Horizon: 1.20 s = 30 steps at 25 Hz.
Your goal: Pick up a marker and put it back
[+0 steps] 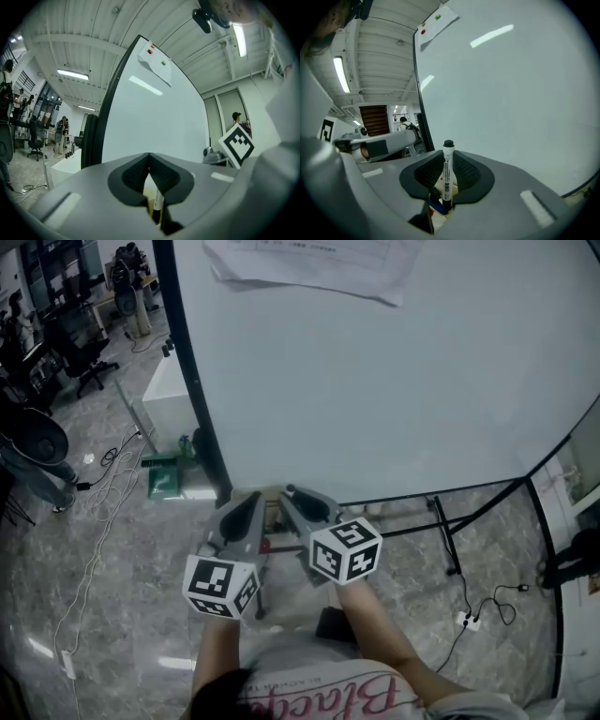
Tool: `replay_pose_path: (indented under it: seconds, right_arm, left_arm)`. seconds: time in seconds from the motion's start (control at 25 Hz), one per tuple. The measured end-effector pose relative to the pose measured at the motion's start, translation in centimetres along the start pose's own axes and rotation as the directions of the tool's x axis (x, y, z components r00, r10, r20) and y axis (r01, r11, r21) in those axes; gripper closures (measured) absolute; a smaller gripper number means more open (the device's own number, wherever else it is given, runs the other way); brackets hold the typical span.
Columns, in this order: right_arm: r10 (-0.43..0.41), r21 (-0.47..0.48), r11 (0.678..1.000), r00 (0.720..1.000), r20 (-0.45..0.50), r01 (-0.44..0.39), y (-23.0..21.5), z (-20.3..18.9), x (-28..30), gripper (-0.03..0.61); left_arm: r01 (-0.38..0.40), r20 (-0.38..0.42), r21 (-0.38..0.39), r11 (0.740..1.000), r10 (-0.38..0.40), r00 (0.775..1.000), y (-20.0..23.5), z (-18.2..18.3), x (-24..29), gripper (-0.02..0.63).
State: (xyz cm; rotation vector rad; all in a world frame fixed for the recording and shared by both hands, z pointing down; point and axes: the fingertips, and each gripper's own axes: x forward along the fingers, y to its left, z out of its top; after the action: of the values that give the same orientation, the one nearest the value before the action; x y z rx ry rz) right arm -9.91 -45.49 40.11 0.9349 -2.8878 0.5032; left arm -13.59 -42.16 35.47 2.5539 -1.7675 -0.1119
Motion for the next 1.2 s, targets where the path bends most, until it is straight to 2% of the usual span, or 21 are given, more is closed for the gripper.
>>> replay_pose_path:
  seconds: [0.28,0.48,0.56,0.68,0.92,1.2]
  right_arm:
    - [0.014,-0.047,0.999,0.985,0.17,-0.007,1.6,6.0,-3.0,0.512]
    - [0.039,-0.084,0.996,0.972,0.231,-0.02,2.8,8.3,-4.3,0.512]
    - [0.04,-0.093,0.995,0.972,0.231,-0.019,3.0,8.4,-4.4,0.512]
    - [0.034,-0.094,0.995,0.975,0.221,-0.014,2.9,8.1,-4.2,0.512]
    - [0.028,-0.095,0.995,0.977,0.209,-0.009,2.7,7.8,-3.9,0.512]
    - [-0.014,0.014,1.0,0.993,0.118,0.012,0.8,3.6,-1.3,0.512]
  left_arm:
    - [0.012,0.049,0.003,1.0,-0.012,0.999,0.2,2.1,-0.3,0.614]
    - [0.012,0.084,0.02,1.0,-0.014,0.996,0.3,3.9,-0.6,0.615]
    - [0.006,0.095,0.037,0.999,-0.01,0.995,0.3,4.2,-0.7,0.615]
    - [0.03,0.118,0.024,0.999,-0.033,0.992,0.0,4.5,-0.7,0.615]
    - [0.041,0.109,0.024,0.999,-0.043,0.993,-0.1,4.2,-0.4,0.615]
    - [0.021,0.105,0.017,1.0,-0.023,0.994,0.6,3.8,-0.5,0.615]
